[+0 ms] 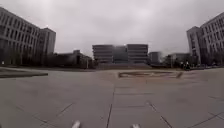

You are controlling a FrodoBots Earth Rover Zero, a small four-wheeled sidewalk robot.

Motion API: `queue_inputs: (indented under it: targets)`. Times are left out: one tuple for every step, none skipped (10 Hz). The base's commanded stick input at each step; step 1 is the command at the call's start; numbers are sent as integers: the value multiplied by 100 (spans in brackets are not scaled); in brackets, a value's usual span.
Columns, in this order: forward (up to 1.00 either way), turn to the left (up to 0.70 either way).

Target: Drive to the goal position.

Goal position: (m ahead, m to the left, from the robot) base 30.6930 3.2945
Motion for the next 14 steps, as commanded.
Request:
queue_inputs:
  targets:
    - [70, 0]
    - [70, 0]
    - [70, 0]
    - [70, 0]
    - [70, 0]
    - [70, 0]
    - [70, 0]
    - [70, 0]
    - [70, 0]
    - [70, 0]
    - [70, 0]
    - [70, 0]
    - [70, 0]
    - [70, 0]
